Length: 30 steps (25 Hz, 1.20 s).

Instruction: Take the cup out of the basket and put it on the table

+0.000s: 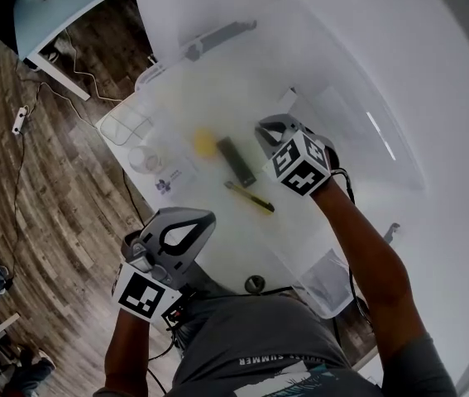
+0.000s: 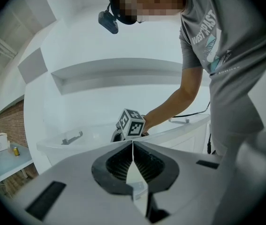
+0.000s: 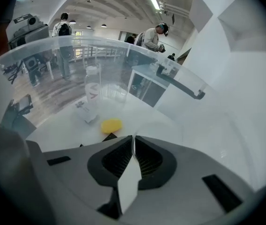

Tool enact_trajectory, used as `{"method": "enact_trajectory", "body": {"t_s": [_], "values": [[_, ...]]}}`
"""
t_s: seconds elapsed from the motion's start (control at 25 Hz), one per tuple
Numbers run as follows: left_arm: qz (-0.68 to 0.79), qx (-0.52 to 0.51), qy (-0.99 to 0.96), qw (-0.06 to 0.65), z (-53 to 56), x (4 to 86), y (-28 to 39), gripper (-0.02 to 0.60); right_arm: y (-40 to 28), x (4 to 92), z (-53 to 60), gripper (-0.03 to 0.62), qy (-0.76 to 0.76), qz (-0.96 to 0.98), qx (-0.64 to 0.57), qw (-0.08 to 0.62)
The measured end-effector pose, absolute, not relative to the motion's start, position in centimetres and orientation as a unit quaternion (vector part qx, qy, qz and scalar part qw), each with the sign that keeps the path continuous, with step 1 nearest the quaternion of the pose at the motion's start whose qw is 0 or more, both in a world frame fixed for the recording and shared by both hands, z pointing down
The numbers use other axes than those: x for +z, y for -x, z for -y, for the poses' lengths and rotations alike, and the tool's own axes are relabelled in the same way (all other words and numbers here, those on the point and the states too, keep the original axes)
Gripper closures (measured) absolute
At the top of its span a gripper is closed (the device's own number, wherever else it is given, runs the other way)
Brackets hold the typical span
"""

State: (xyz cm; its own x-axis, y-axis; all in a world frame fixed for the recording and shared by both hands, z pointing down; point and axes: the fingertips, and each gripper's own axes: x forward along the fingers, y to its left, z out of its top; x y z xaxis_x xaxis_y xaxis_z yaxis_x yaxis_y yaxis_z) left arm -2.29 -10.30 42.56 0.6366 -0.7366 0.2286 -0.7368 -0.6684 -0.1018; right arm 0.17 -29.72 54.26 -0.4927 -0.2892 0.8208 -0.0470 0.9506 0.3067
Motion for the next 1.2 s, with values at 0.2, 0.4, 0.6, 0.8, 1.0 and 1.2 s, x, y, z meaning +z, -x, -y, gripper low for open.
{"method": "enact_trajectory", "body": {"t_s": [0.2,0.4,0.6,0.8,1.0,1.2], "values": [[0.400,0.130,-0.907,-0.007,9.1,41.4,0.7,0.566,-1.6,52.0,28.4,0.562,-0.114,0.866,-0.120,0.473],[0.395,0.121,-0.911,-0.017,8.3,40.9,-1.2,0.566,-2.6,49.9,27.0,0.562,-0.128,0.880,-0.113,0.443],[0.379,0.133,-0.915,-0.025,8.1,40.9,-2.8,0.566,-3.3,47.3,26.5,0.562,-0.143,0.894,-0.110,0.411],[0.369,0.135,-0.919,-0.035,8.6,40.3,-3.9,0.566,-3.6,45.0,25.7,0.562,-0.149,0.903,-0.112,0.388],[0.363,0.140,-0.920,-0.046,9.6,39.2,-4.8,0.566,-4.1,43.4,24.3,0.562,-0.145,0.910,-0.111,0.372],[0.354,0.150,-0.922,-0.052,9.4,39.0,-5.8,0.566,-5.4,43.6,23.7,0.562,-0.150,0.912,-0.103,0.369]]}}
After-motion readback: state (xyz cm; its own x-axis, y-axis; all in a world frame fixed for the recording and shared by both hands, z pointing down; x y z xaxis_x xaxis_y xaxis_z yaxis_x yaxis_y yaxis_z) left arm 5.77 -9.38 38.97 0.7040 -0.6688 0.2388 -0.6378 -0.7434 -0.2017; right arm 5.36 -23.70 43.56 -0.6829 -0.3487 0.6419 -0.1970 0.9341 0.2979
